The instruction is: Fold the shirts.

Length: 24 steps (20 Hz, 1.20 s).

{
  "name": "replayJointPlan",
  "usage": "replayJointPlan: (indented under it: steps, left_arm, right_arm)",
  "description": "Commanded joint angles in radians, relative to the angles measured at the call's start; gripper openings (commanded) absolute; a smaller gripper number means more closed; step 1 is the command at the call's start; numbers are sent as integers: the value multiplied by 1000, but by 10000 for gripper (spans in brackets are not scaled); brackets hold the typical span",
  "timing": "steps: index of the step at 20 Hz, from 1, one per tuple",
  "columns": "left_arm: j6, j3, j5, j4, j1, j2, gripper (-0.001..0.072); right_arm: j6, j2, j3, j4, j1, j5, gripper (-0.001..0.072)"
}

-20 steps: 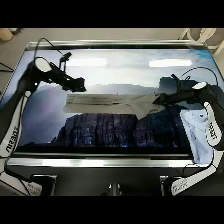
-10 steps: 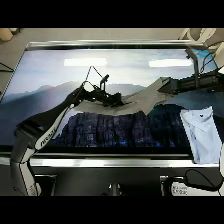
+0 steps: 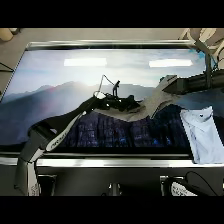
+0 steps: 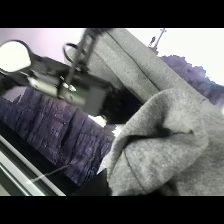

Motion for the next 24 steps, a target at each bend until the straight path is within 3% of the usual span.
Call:
replayJointPlan:
  steps: [1, 5, 8, 9, 11, 12, 15, 21, 24]
  left_arm:
    - [-19, 1, -51, 227, 150, 139, 24]
    - [-24, 1, -58, 340, 404, 424, 24]
    - [-24, 1, -59, 340, 533, 617, 25]
    - [-23, 1, -61, 340, 557, 665, 25]
    - [-20, 1, -77, 349, 584, 740, 25]
    - [-20, 1, -91, 367, 588, 766, 25]
    - [-20, 1, -135, 407, 589, 793, 25]
    - [-20, -33, -145, 445, 587, 792, 26]
    - [-21, -61, -145, 444, 587, 792, 25]
  right_arm:
    - [10, -49, 1, -6, 90, -100, 21]
    - [21, -224, 2, 23, 340, -362, 22]
    - [-2, -412, 25, 190, 499, -533, 26]
    - [-23, -466, 27, 278, 537, -592, 95]
    - [-85, -536, 27, 444, 568, -652, 534]
    - [-113, -548, 27, 490, 564, -635, 612]
    - [-117, -515, 27, 382, 470, -457, 612]
    - [146, -382, 3, -349, 169, -102, 625]
    - [168, -379, -127, -263, 137, -178, 624]
